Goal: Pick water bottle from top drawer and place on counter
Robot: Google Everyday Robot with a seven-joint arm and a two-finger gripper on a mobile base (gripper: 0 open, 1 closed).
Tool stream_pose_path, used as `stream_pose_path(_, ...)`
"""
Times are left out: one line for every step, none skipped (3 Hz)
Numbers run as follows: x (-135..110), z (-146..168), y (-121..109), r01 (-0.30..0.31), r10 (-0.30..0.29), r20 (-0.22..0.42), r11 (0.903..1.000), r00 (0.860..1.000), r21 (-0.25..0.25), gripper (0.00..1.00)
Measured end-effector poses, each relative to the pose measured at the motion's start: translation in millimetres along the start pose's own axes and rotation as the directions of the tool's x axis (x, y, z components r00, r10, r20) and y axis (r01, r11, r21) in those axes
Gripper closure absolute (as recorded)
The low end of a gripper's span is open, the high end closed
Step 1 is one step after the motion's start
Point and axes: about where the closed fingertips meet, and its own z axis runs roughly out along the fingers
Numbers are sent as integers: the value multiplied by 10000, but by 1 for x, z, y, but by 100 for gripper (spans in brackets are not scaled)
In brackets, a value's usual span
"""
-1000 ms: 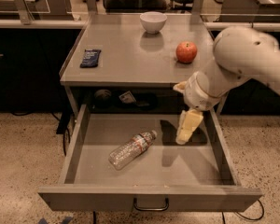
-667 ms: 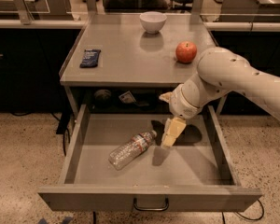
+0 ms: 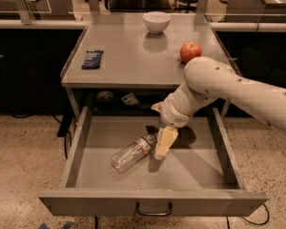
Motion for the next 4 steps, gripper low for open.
stream_pose_path(-20, 52, 11, 511, -504, 103, 9942, 9987, -943, 0)
stream_pose_path(-20, 52, 11, 511, -503, 104, 9942, 9987, -947, 0)
stream_pose_path(-23, 84, 16, 474, -422, 366, 9871, 9984, -1527, 0)
stream_pose_path(-31, 119, 20, 661, -560, 530, 9747, 9970, -2135, 0)
